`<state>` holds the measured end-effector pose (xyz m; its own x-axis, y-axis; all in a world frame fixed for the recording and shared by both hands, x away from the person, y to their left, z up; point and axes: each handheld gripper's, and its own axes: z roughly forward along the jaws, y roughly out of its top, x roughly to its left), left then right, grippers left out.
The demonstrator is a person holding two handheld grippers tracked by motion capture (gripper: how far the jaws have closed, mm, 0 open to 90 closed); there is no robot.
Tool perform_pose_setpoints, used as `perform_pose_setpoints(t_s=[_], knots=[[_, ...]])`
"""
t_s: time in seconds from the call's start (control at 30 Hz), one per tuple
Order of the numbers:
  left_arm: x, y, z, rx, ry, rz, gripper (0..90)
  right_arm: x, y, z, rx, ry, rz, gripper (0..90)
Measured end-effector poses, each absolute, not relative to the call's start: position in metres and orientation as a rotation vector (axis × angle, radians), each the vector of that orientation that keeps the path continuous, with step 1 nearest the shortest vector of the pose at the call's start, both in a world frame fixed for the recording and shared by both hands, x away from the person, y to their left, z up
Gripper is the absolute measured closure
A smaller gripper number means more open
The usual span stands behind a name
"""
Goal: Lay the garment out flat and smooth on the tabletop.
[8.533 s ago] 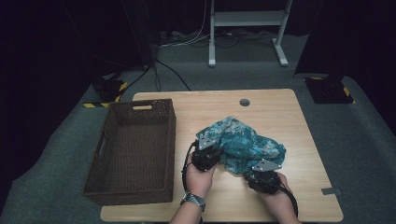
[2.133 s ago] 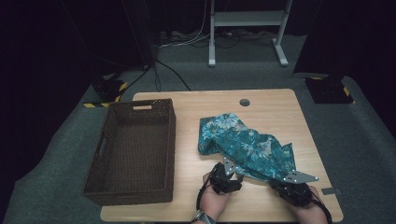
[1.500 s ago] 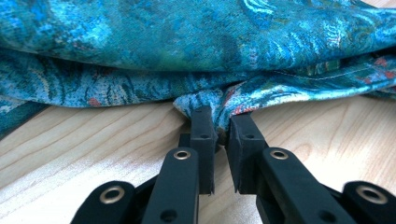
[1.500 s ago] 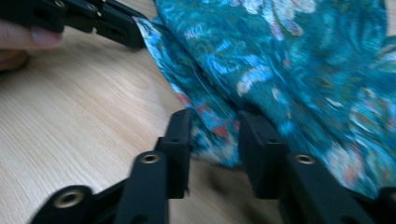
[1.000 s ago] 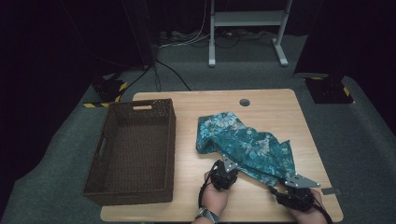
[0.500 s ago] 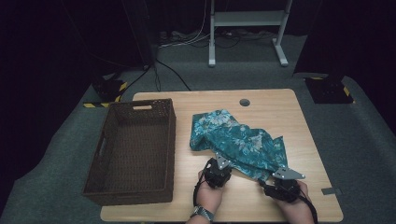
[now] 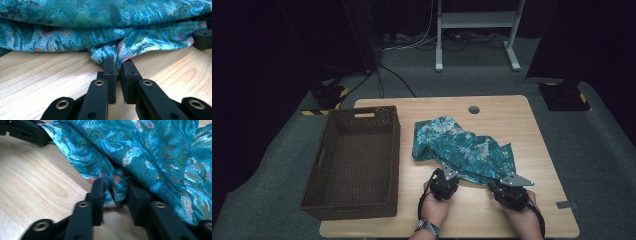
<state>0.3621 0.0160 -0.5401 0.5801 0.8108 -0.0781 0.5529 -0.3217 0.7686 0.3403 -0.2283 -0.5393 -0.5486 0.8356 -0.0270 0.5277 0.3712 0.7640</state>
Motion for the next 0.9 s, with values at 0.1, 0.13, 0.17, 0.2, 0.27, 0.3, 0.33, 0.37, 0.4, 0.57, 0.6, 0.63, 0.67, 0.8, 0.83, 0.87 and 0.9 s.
perform_pose_setpoints(t_s=[0.1,0.13,0.17,0.2,0.27,0.3,0.33,0.37,0.4,0.57,0.6,0.63,0.67,0.8,0.83,0.87,0.9], knots=[[0.363,0.017,-0.54,2.021,1.084,0.415,83.5,0.343,-0.225,-0.539,1.179,2.222,1.0,75.0],[0.364,0.017,-0.54,2.02,1.085,0.418,83.5,0.344,-0.224,-0.539,1.183,2.223,1.003,75.7],[0.365,0.018,-0.54,2.01,1.088,0.416,83.5,0.345,-0.224,-0.539,1.183,2.223,1.002,76.2],[0.367,0.019,-0.539,2.001,1.094,0.409,83.5,0.345,-0.225,-0.538,1.184,2.225,1.003,76.7],[0.37,0.021,-0.535,1.997,1.09,0.411,83.6,0.346,-0.225,-0.536,1.183,2.226,0.999,77.9],[0.371,0.021,-0.531,1.993,1.082,0.419,83.6,0.346,-0.224,-0.534,1.177,2.222,1.001,78.2],[0.372,0.021,-0.526,1.984,1.074,0.426,83.7,0.346,-0.224,-0.531,1.169,2.215,1.007,78.4],[0.372,0.021,-0.52,1.972,1.067,0.433,83.8,0.345,-0.224,-0.527,1.163,2.203,1.018,78.6],[0.373,0.022,-0.515,1.965,1.06,0.442,83.9,0.345,-0.224,-0.522,1.156,2.193,1.032,78.7],[0.372,0.024,-0.48,1.916,1.017,0.489,84.2,0.343,-0.224,-0.497,1.108,2.139,1.088,79.5],[0.372,0.024,-0.474,1.915,1.005,0.499,84.3,0.343,-0.224,-0.492,1.103,2.13,1.1,79.6],[0.372,0.025,-0.468,1.911,0.995,0.508,84.3,0.343,-0.224,-0.487,1.092,2.122,1.106,79.6],[0.371,0.025,-0.463,1.904,0.991,0.515,84.3,0.342,-0.224,-0.482,1.085,2.111,1.114,79.7],[0.371,0.026,-0.444,1.89,0.964,0.539,84.3,0.342,-0.226,-0.464,1.065,2.072,1.145,79.8],[0.371,0.026,-0.442,1.887,0.961,0.544,84.3,0.342,-0.226,-0.458,1.058,2.061,1.152,79.8],[0.37,0.027,-0.437,1.879,0.956,0.548,84.2,0.341,-0.226,-0.456,1.054,2.056,1.156,79.8],[0.369,0.027,-0.434,1.875,0.953,0.547,84.3,0.341,-0.227,-0.45,1.048,2.044,1.169,79.8]])
